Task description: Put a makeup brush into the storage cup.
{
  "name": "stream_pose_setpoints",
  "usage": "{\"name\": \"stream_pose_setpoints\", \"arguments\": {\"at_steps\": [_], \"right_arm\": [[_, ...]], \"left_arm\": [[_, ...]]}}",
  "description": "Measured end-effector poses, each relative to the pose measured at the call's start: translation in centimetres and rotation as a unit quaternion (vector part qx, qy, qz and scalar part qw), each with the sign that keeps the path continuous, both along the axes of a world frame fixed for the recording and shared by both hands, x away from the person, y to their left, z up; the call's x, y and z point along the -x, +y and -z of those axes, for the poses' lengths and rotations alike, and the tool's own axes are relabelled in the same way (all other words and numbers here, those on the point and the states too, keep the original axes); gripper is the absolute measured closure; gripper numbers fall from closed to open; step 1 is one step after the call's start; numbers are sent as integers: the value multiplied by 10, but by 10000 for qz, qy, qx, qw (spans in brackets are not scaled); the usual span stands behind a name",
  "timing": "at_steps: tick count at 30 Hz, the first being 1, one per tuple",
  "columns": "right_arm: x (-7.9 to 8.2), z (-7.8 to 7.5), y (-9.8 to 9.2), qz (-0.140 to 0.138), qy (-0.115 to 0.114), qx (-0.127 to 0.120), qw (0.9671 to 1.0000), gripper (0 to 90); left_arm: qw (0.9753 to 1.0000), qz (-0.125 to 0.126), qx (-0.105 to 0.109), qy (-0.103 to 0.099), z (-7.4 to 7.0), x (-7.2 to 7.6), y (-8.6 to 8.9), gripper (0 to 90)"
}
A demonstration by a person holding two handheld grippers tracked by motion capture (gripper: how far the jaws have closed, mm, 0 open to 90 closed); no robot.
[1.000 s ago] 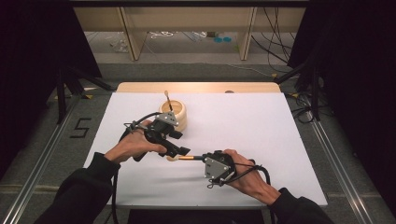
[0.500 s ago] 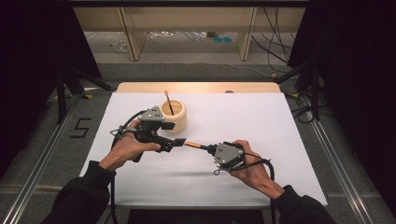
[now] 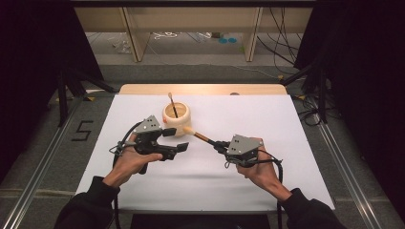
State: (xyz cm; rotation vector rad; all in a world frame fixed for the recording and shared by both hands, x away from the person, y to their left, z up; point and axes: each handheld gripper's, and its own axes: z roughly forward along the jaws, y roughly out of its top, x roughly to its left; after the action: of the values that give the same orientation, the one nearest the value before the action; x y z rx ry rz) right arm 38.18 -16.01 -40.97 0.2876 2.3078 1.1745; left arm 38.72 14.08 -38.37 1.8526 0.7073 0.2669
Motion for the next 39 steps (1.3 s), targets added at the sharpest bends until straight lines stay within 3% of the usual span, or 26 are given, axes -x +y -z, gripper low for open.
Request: {"name": "stream_pose_setpoints", "arguments": {"at_steps": [6, 9, 14, 22, 32, 39], "right_arm": [[-2, -2, -2, -36, 222, -458, 9987, 797], [-1, -2, -2, -82, 315, -644, 9974, 797], [-3, -2, -2, -128, 518, -970, 9939, 797], [-3, 0, 1, -203, 684, -1163, 9906, 797], [-4, 3, 7, -140, 726, -1391, 9875, 797], [-6, 5, 13, -140, 838, -1539, 9844, 797]], "left_arm": [[9996, 57, 231, -165, 4, 4, -5, 273], [9993, 106, 322, -182, 6, 7, -8, 276], [9976, 146, 665, -113, 10, 9, -12, 281], [9958, -16, 915, 40, 15, 7, -17, 294], [9920, -183, 1251, 31, 17, 6, -23, 308], [9921, -192, 1241, -61, 19, 5, -28, 310]]}}
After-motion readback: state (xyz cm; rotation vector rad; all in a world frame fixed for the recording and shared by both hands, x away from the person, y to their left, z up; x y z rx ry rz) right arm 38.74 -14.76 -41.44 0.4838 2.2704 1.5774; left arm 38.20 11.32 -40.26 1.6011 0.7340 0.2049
